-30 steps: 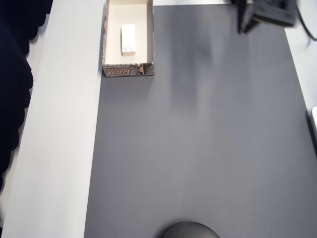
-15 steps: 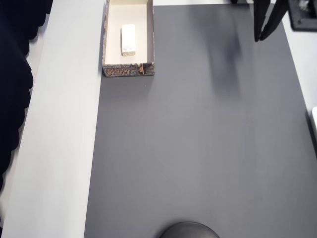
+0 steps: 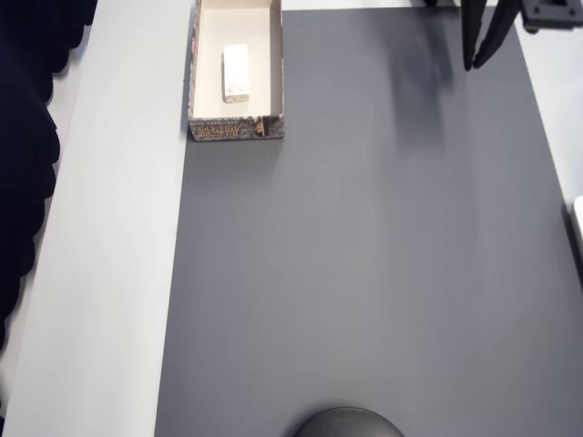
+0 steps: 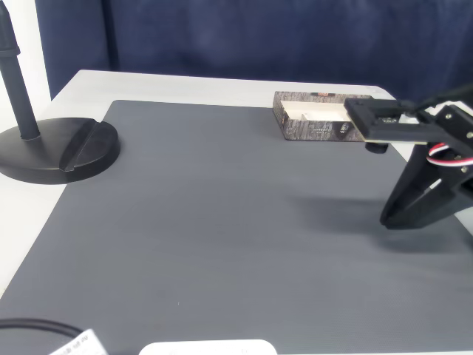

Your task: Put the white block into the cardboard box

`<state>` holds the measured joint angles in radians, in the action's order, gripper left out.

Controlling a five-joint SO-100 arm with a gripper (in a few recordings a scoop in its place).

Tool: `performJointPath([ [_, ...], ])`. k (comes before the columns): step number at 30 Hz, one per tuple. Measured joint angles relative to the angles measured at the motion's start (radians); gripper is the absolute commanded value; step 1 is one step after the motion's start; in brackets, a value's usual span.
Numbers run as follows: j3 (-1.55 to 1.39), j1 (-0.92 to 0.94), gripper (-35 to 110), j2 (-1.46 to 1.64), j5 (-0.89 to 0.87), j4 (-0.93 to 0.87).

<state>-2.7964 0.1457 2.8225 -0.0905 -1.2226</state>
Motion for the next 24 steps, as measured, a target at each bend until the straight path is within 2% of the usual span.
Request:
performJointPath([
  [24,-0.268,-0.003,-2,0.442,0.018,0.0],
])
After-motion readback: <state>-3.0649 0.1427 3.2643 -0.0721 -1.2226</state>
